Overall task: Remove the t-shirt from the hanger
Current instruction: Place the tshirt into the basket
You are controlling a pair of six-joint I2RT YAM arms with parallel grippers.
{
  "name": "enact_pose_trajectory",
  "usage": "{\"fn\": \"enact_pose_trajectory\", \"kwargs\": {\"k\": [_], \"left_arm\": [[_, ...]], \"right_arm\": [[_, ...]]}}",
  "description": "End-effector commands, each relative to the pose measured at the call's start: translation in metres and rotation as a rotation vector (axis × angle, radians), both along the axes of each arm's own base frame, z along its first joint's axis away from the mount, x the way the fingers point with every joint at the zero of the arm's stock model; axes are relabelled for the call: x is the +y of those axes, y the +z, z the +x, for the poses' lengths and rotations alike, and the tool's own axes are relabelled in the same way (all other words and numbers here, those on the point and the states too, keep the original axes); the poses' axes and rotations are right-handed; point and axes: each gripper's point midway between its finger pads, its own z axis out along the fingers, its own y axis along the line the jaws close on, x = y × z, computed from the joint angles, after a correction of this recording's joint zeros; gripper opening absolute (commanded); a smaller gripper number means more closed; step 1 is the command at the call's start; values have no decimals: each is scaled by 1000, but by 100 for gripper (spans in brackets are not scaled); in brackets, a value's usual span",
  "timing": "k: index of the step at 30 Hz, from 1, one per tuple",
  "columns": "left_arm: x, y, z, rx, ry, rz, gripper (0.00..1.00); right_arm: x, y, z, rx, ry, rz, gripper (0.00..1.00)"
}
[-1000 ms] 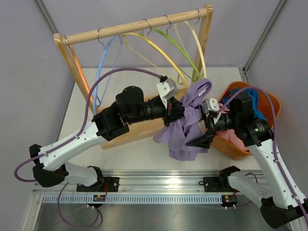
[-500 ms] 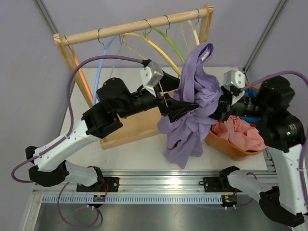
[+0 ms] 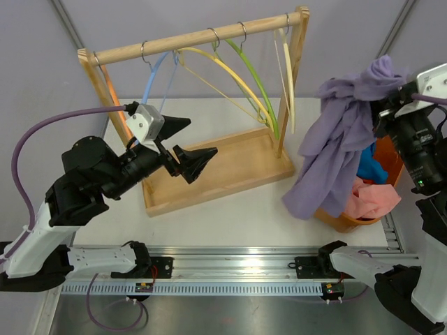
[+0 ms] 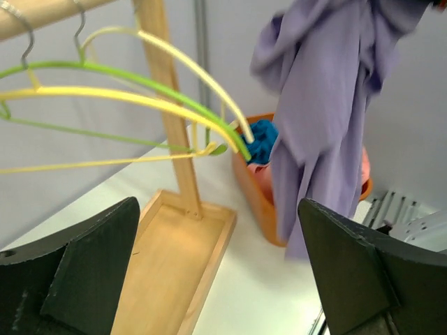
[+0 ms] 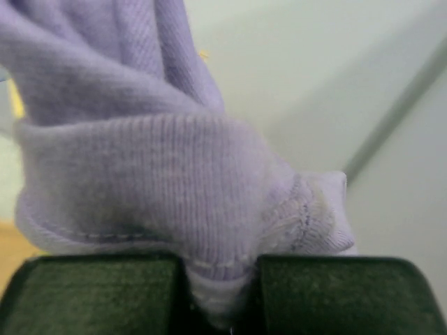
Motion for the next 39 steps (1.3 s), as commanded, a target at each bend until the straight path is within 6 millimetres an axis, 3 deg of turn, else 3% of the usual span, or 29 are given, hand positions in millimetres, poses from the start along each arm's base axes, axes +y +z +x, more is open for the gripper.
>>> {"fn": "enact_pose_trajectory", "kwargs": {"k": [1, 4, 7, 9, 12, 13, 15, 17, 18, 19, 20, 21, 23, 27, 29, 32, 36, 39], "left_arm": [[12, -30, 14, 21, 102, 90, 99], [18, -36, 13, 22, 113, 98, 99], [21, -44, 12, 27, 113, 123, 99], [20, -52, 12, 34, 107, 151, 99], [22, -61, 8, 48, 95, 170, 99], [23, -63, 7, 53, 92, 171, 99], [23, -72, 5, 71, 85, 178, 99], [28, -75, 1, 79, 79, 164, 99], [29, -82, 0, 84, 77, 175, 99], [31, -83, -1, 83, 76, 172, 99], [35, -82, -5, 106, 75, 142, 99], [35, -88, -5, 116, 75, 147, 99], [38, -93, -7, 125, 75, 136, 99], [36, -99, -10, 138, 61, 122, 99], [31, -107, -10, 158, 48, 120, 99], [22, -123, -11, 207, 36, 117, 99], [17, -137, -11, 271, 36, 94, 99], [19, -141, -12, 300, 49, 71, 99]], "right_arm": [[-69, 60, 8, -195, -400, 29, 0], [-83, 74, 8, -234, -491, -18, 0], [-84, 71, 20, -221, -525, -70, 0], [-81, 61, 28, -183, -525, -95, 0], [-81, 28, 44, -85, -532, -120, 0], [-91, 1, 53, 4, -569, -152, 0], [-94, -33, 63, 113, -537, -88, 0], [-120, -98, 70, 335, -560, -58, 0], [-127, -122, 71, 424, -566, 7, 0], [-130, -165, 67, 580, -552, 28, 0], [-137, -190, 68, 667, -534, 86, 0], [-137, -210, 68, 739, -509, 109, 0], [-134, -273, 65, 945, -445, 167, 0], [-109, -326, 72, 1107, -244, 209, 0], [-101, -375, 71, 1299, -182, 267, 0], [-95, -428, 66, 1496, -126, 347, 0], [-103, -462, 67, 1539, -149, 336, 0], [-112, -459, 73, 1507, -160, 294, 16]]}}
